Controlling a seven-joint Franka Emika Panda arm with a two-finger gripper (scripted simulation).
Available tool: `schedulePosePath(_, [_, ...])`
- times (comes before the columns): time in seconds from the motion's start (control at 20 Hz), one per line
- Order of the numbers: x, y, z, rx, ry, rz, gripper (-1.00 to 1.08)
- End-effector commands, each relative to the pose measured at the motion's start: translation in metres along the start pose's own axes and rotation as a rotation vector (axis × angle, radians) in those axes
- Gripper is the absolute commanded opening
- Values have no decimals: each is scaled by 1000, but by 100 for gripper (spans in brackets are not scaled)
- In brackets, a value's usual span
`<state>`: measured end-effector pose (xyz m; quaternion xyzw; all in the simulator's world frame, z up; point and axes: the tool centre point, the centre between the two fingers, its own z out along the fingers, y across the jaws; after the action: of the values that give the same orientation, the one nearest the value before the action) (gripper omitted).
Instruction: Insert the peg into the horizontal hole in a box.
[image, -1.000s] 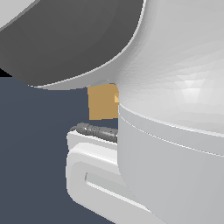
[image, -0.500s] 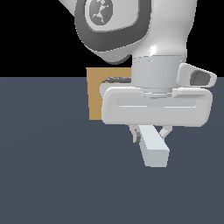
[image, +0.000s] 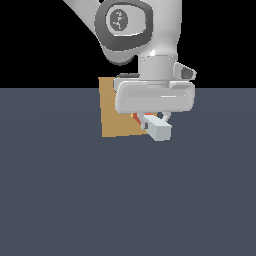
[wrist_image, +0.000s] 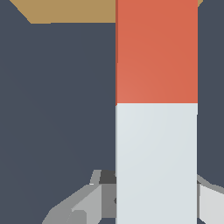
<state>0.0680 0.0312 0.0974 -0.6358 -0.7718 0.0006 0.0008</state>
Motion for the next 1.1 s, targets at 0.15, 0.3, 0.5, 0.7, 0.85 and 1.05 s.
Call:
schedulePosePath(0.15, [5,-1,-3,-2,-1,-13,-100])
schedulePosePath(0.3, [4,-1,-3,-2,-1,-12,-100])
schedulePosePath(0.5, [4,0,-5,-4,-1,-13,-100])
schedulePosePath(0.7, [4,-1,-3,-1,0,-13,-100])
schedulePosePath(0.85, [8,-1,-3,-1,0,-13,-100])
schedulePosePath(1.05, [26,-2,-3,-1,0,-13,-100])
